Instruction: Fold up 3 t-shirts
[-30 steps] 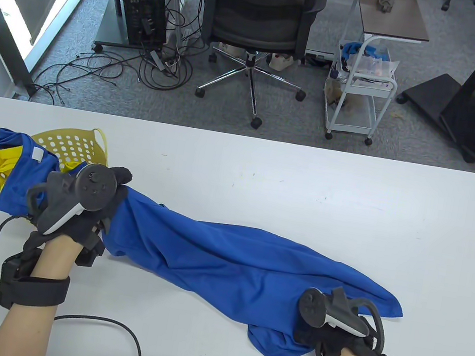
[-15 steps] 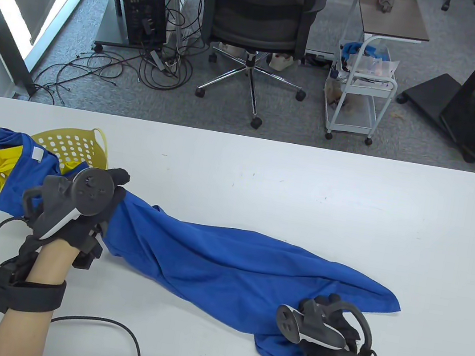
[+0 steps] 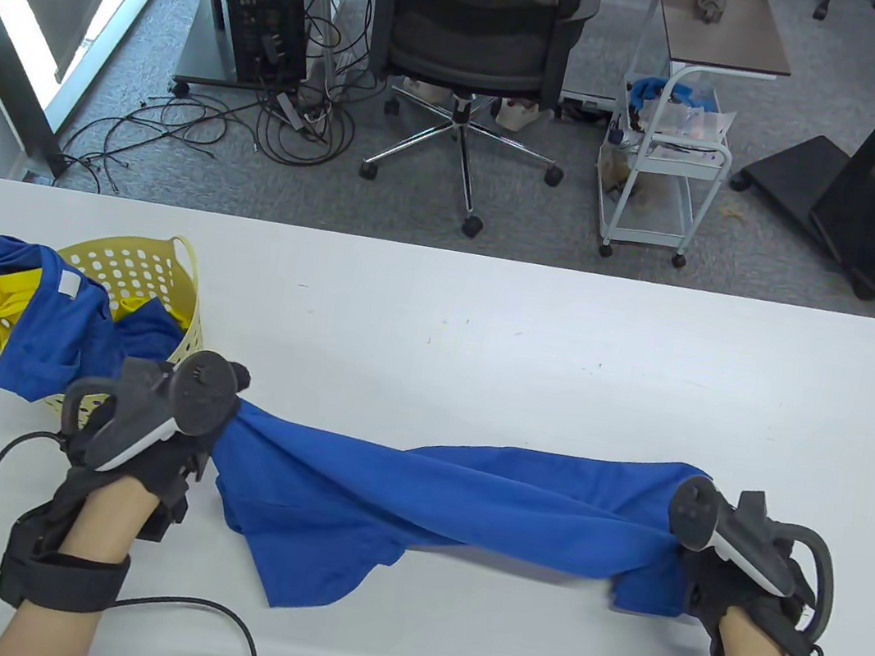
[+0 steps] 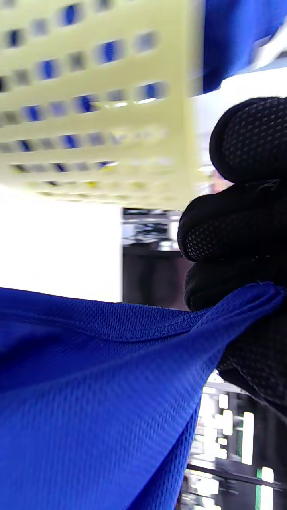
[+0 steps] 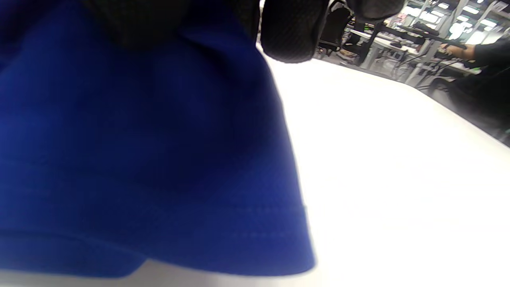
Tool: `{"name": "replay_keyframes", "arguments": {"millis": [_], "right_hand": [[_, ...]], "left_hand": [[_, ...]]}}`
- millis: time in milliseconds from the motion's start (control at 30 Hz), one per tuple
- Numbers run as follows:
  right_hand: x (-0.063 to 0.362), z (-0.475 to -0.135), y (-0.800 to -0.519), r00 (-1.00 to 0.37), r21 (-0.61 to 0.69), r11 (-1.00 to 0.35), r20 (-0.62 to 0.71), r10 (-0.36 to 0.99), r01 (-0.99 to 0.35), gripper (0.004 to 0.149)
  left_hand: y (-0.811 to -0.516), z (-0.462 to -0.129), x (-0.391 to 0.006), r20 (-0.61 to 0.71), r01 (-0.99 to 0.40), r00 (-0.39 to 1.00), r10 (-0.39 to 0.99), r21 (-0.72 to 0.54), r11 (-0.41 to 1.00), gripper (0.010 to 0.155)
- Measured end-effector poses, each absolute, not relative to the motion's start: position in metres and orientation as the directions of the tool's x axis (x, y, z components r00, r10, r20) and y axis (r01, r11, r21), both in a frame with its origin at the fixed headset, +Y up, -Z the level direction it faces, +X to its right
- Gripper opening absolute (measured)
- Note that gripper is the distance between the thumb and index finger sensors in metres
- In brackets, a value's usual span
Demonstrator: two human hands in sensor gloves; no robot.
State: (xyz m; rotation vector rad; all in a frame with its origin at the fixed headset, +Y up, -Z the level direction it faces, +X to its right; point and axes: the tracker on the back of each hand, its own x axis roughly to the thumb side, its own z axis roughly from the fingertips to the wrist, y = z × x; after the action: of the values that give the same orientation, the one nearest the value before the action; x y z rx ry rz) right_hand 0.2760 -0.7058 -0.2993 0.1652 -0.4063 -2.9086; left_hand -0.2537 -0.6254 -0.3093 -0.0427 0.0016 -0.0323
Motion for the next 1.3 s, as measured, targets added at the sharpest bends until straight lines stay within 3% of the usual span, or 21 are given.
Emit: {"name": "replay_keyframes", "arguments": {"millis": [167,300,433,600,700,867,1000,1300], "right_hand": [[0.283,-0.315,-0.740,-0.955,0.240,-0.950,-0.173,-0.242,0.198,0.042],[0.283,-0.315,-0.747,-0.959,0.124,-0.976,-0.201,-0.200,0.178,0.046],[0.281,-0.306,-0.728,-0.973,0.042,-0.989,-0.177,-0.149,0.144,0.056],[0.276,-0.288,-0.708,-0.988,-0.061,-0.994,-0.136,-0.077,0.086,0.058],[0.277,-0.283,-0.709,-0.989,-0.069,-0.996,-0.135,-0.051,0.061,0.058],[0.281,-0.280,-0.715,-0.990,-0.044,-0.999,-0.139,-0.011,0.017,0.060],[0.283,-0.278,-0.714,-0.990,-0.053,-0.998,-0.137,0.023,-0.016,0.060],[0.283,-0.278,-0.713,-0.990,-0.043,-0.997,-0.124,0.066,-0.061,0.060]], "left_hand": [[-0.689,-0.328,-0.257,-0.029,0.008,0.999,-0.012,-0.140,0.990,0.043],[-0.714,-0.332,-0.267,-0.050,-0.040,0.998,0.033,-0.127,0.991,0.044],[-0.720,-0.325,-0.277,-0.032,-0.109,0.994,0.108,-0.039,0.993,0.048],[-0.702,-0.304,-0.301,0.059,-0.246,0.968,0.242,0.066,0.967,0.047],[-0.704,-0.301,-0.304,0.054,-0.266,0.962,0.267,-0.030,0.964,0.050],[-0.732,-0.308,-0.289,0.034,-0.016,0.999,0.025,-0.248,0.969,0.064],[-0.748,-0.310,-0.280,0.057,0.023,0.998,-0.006,-0.295,0.955,0.072],[-0.721,-0.302,-0.271,0.119,-0.149,0.981,0.153,-0.047,0.988,0.042]]}}
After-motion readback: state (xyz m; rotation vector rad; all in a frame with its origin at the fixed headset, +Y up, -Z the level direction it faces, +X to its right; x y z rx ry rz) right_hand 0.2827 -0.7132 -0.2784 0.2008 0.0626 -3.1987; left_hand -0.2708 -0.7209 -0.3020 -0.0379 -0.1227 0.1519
